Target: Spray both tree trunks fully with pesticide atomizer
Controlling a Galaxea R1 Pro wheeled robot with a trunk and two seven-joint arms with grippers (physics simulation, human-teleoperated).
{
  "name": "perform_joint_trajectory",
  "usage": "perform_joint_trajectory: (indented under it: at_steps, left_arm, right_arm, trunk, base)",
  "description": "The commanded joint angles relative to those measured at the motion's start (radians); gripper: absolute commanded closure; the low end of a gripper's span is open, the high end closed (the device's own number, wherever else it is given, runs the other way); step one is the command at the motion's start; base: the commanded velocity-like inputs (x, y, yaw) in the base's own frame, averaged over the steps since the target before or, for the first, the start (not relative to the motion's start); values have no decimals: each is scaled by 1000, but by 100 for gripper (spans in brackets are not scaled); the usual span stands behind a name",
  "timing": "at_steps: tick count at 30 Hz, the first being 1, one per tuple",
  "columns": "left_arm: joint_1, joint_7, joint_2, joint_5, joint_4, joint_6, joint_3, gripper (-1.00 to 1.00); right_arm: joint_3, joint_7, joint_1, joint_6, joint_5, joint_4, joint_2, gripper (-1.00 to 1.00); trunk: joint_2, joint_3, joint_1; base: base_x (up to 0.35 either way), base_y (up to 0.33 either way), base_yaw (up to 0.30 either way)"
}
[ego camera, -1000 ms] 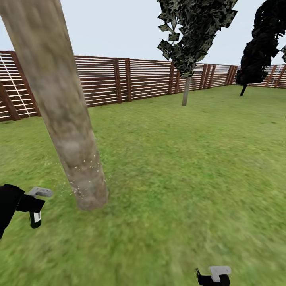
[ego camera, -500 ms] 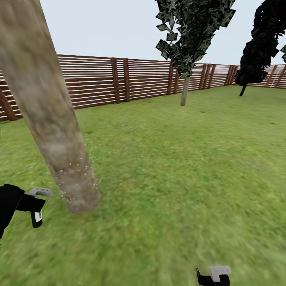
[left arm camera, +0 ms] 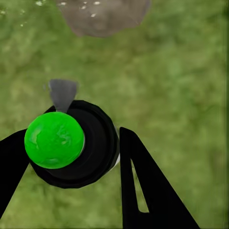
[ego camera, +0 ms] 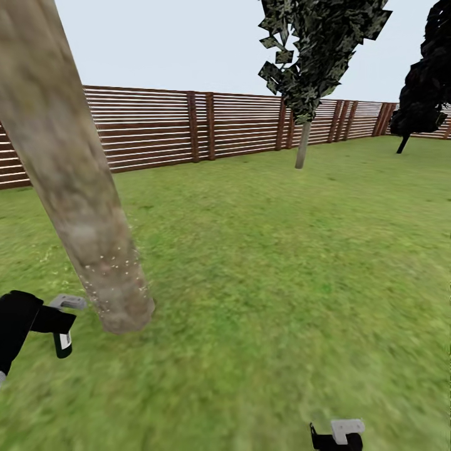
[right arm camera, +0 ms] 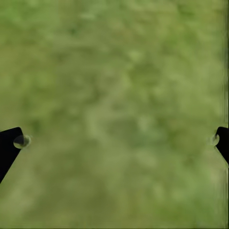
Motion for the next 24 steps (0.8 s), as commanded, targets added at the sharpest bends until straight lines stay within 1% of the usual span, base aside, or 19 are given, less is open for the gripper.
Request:
perform_joint_trajectory:
  at_steps: [1, 3, 4, 5, 6, 7, 8, 10, 12, 17, 19, 21, 24]
  left_arm:
    - [0, 0, 0, 0, 0, 0, 1, 100]
    - [0, 1, 0, -1, 5, 0, 1, 100]
    - [0, 2, 1, -3, 10, -1, 18, 100]
    - [0, 5, 3, -6, 12, -3, 65, 100]
    - [0, 7, 5, -8, 13, -6, 95, 100]
    - [0, 7, 4, -9, 14, -7, 107, 100]
    - [0, 7, 3, -10, 14, -8, 111, 100]
    - [0, 8, -32, -12, 15, -9, 114, 100]
    - [0, 8, -43, -13, 15, -9, 114, 100]
    - [0, 9, -44, -13, 15, -8, 119, 100]
    - [0, 25, -44, -11, 15, -7, 118, 100]
    - [0, 44, -45, -11, 45, -9, 118, 100]
    - [0, 51, -44, -12, 77, -12, 117, 100]
  right_arm:
    - [0, 0, 0, 0, 0, 0, 1, -100]
    - [0, 0, 0, 0, 0, 0, 1, -100]
    - [0, 0, 0, 0, 0, 0, 1, -100]
    - [0, 0, 0, 0, 0, 0, 1, -100]
    - [0, 0, 0, 0, 0, 0, 1, -100]
    - [0, 0, 0, 0, 0, 0, 1, -100]
    - [0, -1, 0, 0, 0, 0, 1, -100]
    - [0, -1, 0, 0, 0, 0, 1, -100]
    - [0, -1, 0, 0, 0, 0, 1, -100]
    - [0, -1, 0, 0, 0, 0, 1, -100]
    - [0, -1, 0, 0, 0, 0, 1, -100]
    - [0, -1, 0, 0, 0, 0, 1, -100]
    - [0, 0, 0, 0, 0, 0, 1, -100]
  trunk:
    - [0, 0, 0]
    - [0, 0, 0]
    - [0, 0, 0]
    - [0, 0, 0]
    - [0, 0, 0]
    - [0, 0, 0]
    - [0, 0, 0]
    - [0, 0, 0]
    - [0, 0, 0]
    - [0, 0, 0]
    - [0, 0, 0]
    - [0, 0, 0]
    - [0, 0, 0]
  base:
    - [123, -275, 0]
    - [127, -275, 0]
    - [132, -274, 0]
    - [133, -273, 0]
    - [134, -273, 0]
    - [134, -273, 0]
    - [134, -273, 0]
    - [133, -273, 89]
    - [106, -273, 242]
    - [31, -273, 275]
    - [1, -273, 277]
    - [0, -273, 277]
    - [19, -273, 217]
